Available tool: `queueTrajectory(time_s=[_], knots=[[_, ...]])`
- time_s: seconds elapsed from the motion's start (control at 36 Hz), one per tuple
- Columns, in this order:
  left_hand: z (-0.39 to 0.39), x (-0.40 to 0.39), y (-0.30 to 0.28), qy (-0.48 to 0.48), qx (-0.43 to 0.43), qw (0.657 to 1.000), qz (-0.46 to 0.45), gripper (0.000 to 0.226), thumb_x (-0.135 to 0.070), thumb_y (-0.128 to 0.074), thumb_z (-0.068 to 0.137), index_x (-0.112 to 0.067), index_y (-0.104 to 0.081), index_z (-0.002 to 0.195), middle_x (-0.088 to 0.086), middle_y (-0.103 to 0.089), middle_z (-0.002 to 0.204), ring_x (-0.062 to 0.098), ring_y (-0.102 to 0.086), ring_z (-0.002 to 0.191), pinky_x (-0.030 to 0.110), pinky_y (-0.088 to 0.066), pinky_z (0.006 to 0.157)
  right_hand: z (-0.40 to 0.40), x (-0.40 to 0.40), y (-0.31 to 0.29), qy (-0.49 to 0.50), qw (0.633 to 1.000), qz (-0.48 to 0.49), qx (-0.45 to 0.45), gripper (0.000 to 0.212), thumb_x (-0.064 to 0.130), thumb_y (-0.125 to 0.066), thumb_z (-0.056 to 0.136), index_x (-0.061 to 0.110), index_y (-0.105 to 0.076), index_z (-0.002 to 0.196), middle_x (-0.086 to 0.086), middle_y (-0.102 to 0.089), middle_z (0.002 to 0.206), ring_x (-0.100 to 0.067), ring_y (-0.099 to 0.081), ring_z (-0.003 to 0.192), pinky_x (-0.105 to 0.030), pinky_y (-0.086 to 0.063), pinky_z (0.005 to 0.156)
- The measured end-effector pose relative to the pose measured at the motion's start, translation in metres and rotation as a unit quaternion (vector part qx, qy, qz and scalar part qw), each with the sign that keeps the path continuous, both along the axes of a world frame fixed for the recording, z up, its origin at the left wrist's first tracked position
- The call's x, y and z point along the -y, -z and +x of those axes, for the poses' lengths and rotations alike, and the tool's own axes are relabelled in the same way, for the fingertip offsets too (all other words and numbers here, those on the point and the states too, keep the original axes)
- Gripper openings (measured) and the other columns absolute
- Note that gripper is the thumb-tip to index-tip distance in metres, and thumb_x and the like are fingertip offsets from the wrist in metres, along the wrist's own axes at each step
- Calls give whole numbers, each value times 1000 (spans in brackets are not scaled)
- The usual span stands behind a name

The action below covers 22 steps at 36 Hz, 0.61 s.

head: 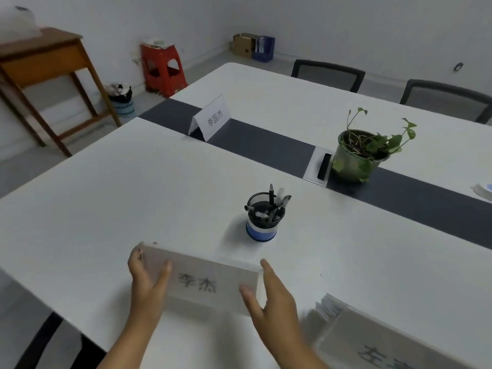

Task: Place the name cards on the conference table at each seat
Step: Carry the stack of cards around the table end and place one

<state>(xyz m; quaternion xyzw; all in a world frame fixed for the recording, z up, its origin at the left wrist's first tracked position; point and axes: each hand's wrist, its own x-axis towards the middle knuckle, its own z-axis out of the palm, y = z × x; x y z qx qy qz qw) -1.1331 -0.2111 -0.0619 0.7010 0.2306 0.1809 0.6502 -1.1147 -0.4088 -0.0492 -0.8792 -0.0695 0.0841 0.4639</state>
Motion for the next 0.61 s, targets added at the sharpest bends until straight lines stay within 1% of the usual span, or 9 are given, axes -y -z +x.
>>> queueTrajectory(time_s=[0.08,0.14,0.19,0.25,0.36,0.42,0.5,0.56,0.61], knots=[[11,-11,14,7,-2,1000,-21,70,-20,-51,66,-12,-22,130,12,-33,136,16,-36,118,31,-29,99,8,-14,23,22,999,4,-23,120,95,-10,43,24,-24,138,19,-33,136,-10,-40,128,-26,-41,99],[24,-19,23,29,-8,999,-15,68,-15,-58,68,-16,-24,127,10,-35,131,18,-38,116,32,-32,96,15,-24,30,30,999,4,-27,110,91,-23,53,22,-24,138,21,-29,131,-11,-39,129,-28,-41,100],[39,-27,34,45,-20,999,-2,69,0,-62,77,-10,-22,132,12,-35,133,21,-40,117,31,-32,96,25,-32,37,37,999,2,-25,80,60,-50,76,18,-22,139,15,-31,137,-13,-37,131,-27,-36,103],[55,-34,42,57,-31,998,16,67,6,-56,80,-6,-19,135,13,-32,139,19,-38,120,28,-31,98,36,-39,44,52,998,-2,-20,67,31,-56,85,16,-19,140,6,-31,146,-15,-35,132,-29,-34,105],[81,-45,53,82,-70,992,69,74,-2,-58,82,-13,-14,140,9,-24,149,10,-28,126,22,-24,101,52,-48,62,49,999,-10,-15,71,19,-59,84,17,-16,140,2,-29,148,-16,-33,134,-25,-31,104],[86,-50,60,93,-94,987,90,77,-1,-58,82,-15,-12,142,10,-27,148,12,-30,126,22,-25,99,55,-49,72,38,999,-11,-17,73,17,-60,83,17,-15,140,5,-26,148,-15,-32,134,-24,-29,104],[81,-54,74,72,-139,980,123,79,-3,-60,81,-13,-11,142,13,-32,146,25,-35,131,29,-30,101,55,-49,85,43,999,-2,-17,75,18,-63,81,16,-17,140,16,-21,139,-14,-32,133,-23,-29,103],[73,-55,81,49,-164,976,136,75,-4,-60,81,-10,-15,141,14,-35,145,27,-35,132,34,-31,104,53,-49,95,64,997,3,-33,77,30,-65,77,16,-21,139,13,-26,141,-16,-32,133,-26,-29,104],[68,-55,87,35,-168,971,164,69,-5,-61,81,-6,-24,139,16,-37,144,28,-36,132,35,-30,106,53,-51,102,82,996,1,-47,82,49,-57,69,15,-27,137,3,-33,146,-18,-34,133,-34,-32,108]])
